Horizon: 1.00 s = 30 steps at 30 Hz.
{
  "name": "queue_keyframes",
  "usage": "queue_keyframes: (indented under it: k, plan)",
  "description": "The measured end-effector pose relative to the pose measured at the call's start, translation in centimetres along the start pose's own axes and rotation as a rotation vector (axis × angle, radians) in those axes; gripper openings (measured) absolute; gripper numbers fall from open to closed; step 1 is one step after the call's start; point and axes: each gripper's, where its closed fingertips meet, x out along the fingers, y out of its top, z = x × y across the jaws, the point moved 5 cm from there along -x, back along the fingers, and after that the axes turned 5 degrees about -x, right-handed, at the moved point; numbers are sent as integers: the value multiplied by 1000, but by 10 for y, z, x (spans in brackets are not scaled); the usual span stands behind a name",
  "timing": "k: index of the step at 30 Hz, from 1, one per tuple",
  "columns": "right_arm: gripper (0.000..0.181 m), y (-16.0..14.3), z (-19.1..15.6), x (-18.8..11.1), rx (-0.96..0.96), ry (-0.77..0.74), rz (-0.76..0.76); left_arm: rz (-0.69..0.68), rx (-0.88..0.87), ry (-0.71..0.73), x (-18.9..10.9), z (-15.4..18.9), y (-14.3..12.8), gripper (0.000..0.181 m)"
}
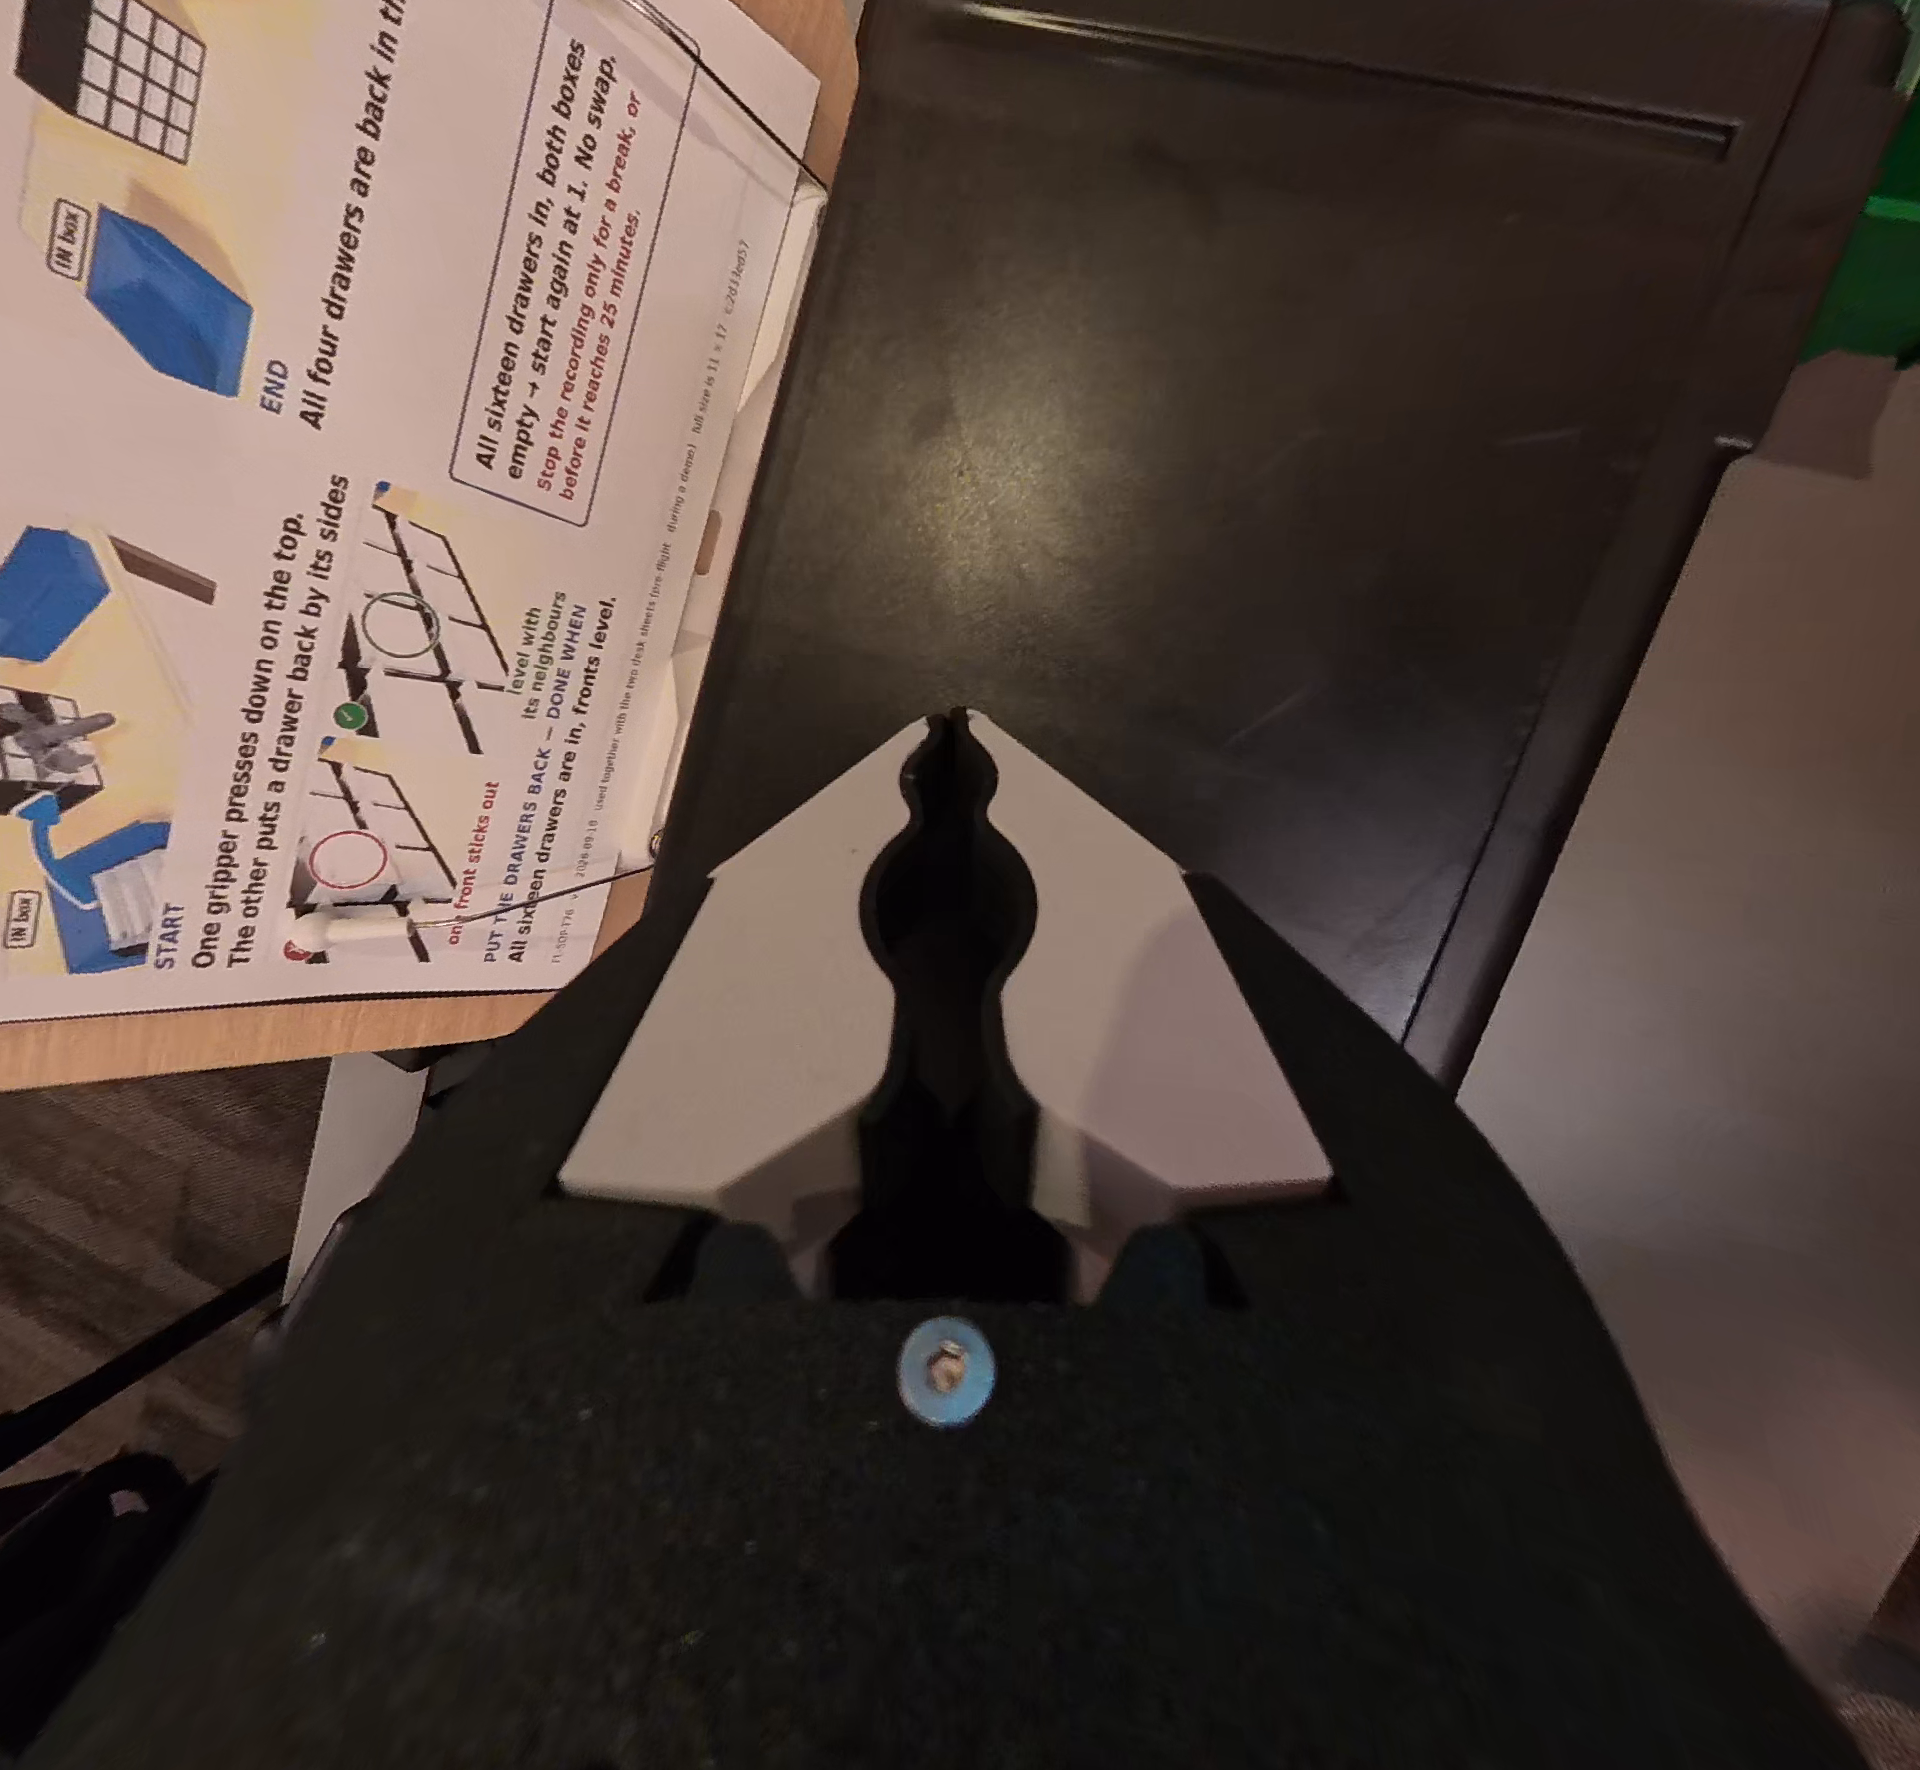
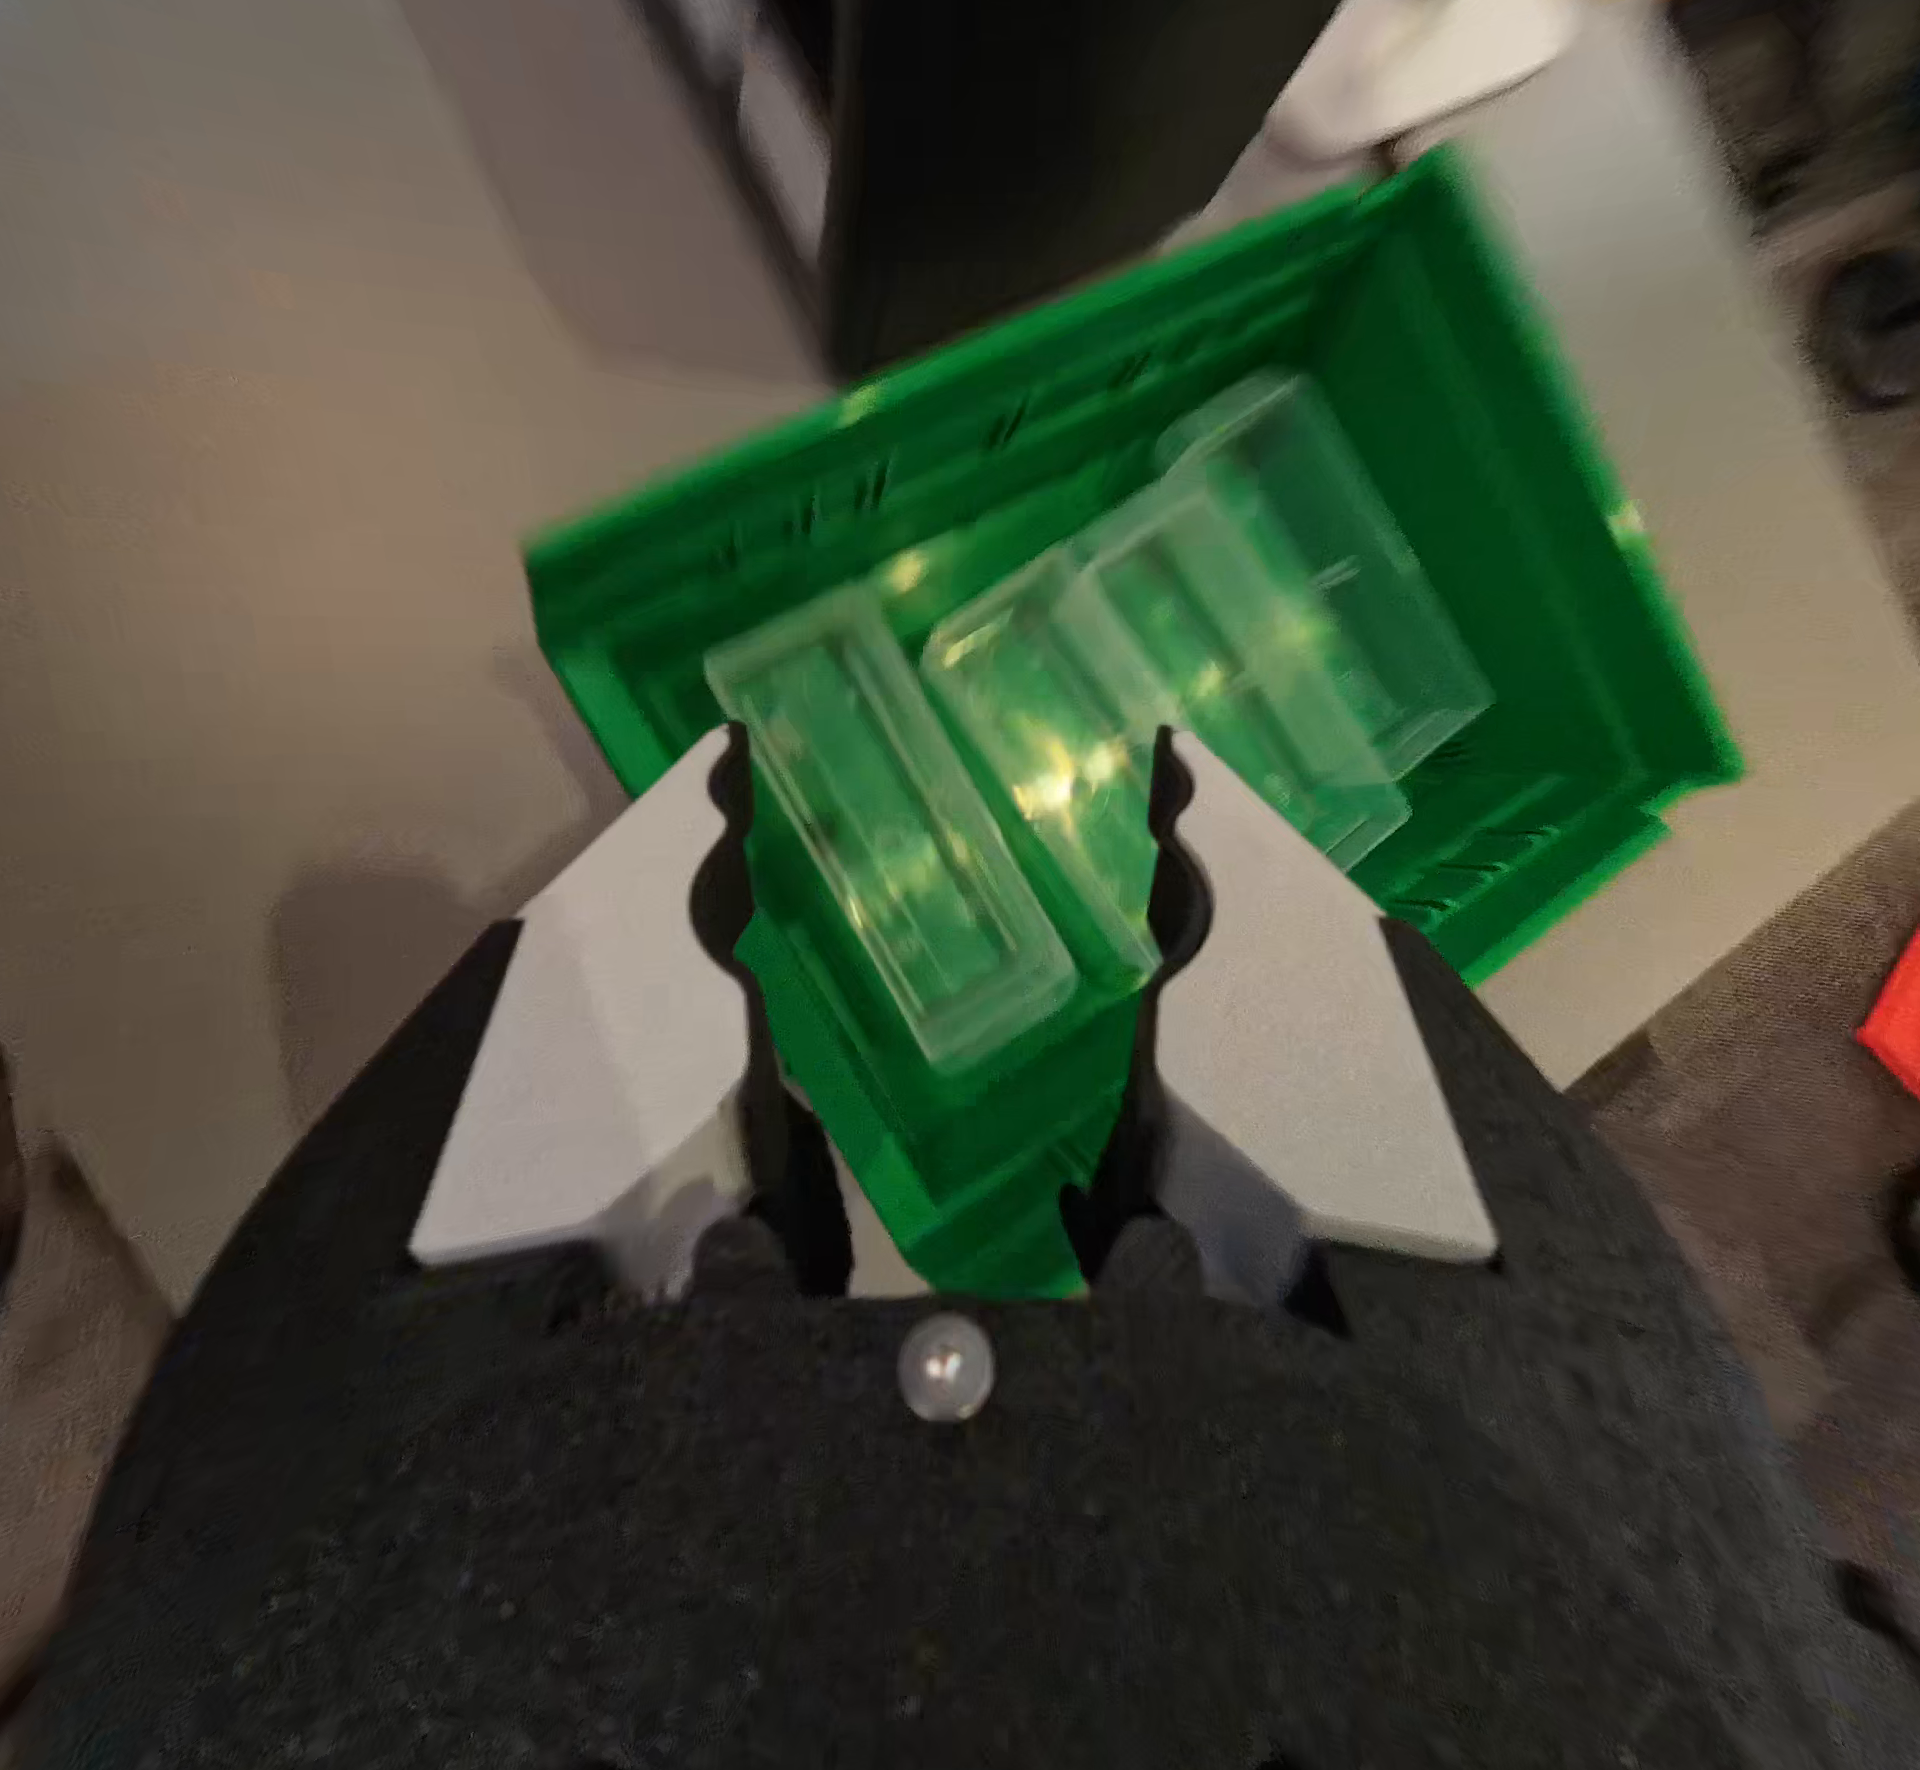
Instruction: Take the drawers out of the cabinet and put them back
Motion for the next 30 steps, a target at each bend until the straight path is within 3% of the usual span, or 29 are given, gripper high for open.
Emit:
queue_keyframes:
  k: [1, 4, 8, 10, 12, 14, 16, 20, 23, 25, 27, 30]
  plan:
    - [75, 8, -2, -13, 78, -76, 107, 7, -4, 4, 0, 0, 0, 0]
    - [74, 14, -18, -36, 383, -275, 412, 40, -32, 12, 0, 0, -2, 0]
    - [74, -12, -63, -35, 751, -384, 657, 111, 24, 126, -1, 5, -6, 0]
    - [72, -30, -81, -29, 904, -437, 688, 157, -39, 186, -7, 12, -14, 0]
    - [69, -48, -97, -22, 994, -456, 655, 323, -173, 240, -31, 29, -26, 0]
    - [69, -64, -110, -19, 1026, -492, 587, 449, -346, 260, -55, 55, -60, 0]
    - [68, -76, -121, -23, 994, -570, 515, 489, -484, 310, -65, 89, -114, 0]
    - [66, -80, -132, -27, 928, -648, 447, 387, -696, 489, -59, 156, -241, 8]
    - [66, -73, -137, -11, 880, -639, 436, 344, -820, 584, -56, 188, -310, 14]
    - [67, -63, -136, 0, 844, -600, 425, 336, -921, 595, -53, 198, -340, 22]
    - [66, -54, -133, 5, 799, -601, 410, 367, -987, 605, -60, 196, -351, 31]
    - [68, -47, -125, 11, 758, -638, 399, 519, -977, 718, -73, 189, -360, 30]
